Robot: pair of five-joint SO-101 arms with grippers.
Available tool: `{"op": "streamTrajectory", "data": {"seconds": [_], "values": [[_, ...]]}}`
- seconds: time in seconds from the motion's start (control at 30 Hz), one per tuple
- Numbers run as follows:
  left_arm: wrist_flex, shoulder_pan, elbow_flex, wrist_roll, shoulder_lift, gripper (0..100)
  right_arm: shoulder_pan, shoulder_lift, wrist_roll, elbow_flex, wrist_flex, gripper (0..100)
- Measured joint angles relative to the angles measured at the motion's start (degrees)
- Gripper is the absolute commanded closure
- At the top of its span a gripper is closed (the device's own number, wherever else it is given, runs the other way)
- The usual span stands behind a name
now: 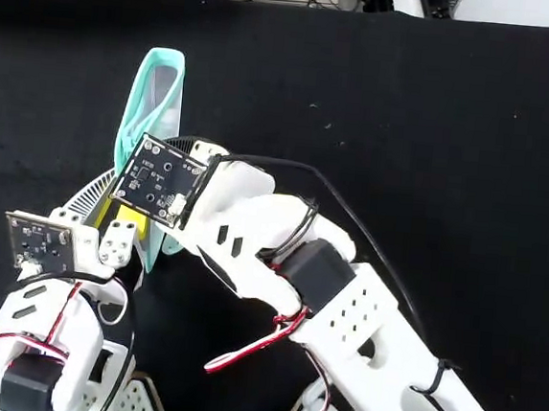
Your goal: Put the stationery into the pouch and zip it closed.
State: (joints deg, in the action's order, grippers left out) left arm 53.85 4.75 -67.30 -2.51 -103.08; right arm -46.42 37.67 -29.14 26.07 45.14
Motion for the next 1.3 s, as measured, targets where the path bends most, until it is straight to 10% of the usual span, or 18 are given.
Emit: {"op": "streamTrajectory", "data": {"seconds": [0.87, 1.3], "values": [[0.0, 0.2, 0.0, 0.0, 0.0, 97, 0.0, 5.6, 0.0, 0.0, 0.0, 85.0], [0.0, 0.2, -0.1, 0.0, 0.0, 97, 0.0, 5.6, 0.0, 0.0, 0.0, 98.7]]}}
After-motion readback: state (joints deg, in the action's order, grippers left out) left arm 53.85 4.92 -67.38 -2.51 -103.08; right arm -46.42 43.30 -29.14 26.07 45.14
